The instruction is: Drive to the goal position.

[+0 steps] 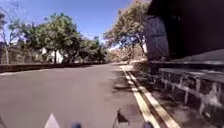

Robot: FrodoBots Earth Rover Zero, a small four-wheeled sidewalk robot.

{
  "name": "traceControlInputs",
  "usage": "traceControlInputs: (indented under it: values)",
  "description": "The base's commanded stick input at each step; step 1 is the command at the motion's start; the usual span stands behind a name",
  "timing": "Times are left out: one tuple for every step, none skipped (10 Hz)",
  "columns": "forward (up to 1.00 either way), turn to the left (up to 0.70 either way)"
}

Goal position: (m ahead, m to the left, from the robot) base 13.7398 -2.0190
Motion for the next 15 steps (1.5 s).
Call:
traceControlInputs:
  values:
    - [0.85, 0.0]
    - [0.82, 0.0]
    - [0.5, -0.06]
    - [0.5, -0.23]
    - [0.5, -0.25]
    - [0.5, -0.25]
    - [0.5, -0.25]
    - [0.5, -0.25]
    - [0.5, -0.25]
    - [0.5, -0.25]
    - [0.5, -0.22]
    - [0.5, -0.05]
    - [0.5, 0.0]
    - [0.5, 0.0]
    - [0.5, 0.0]
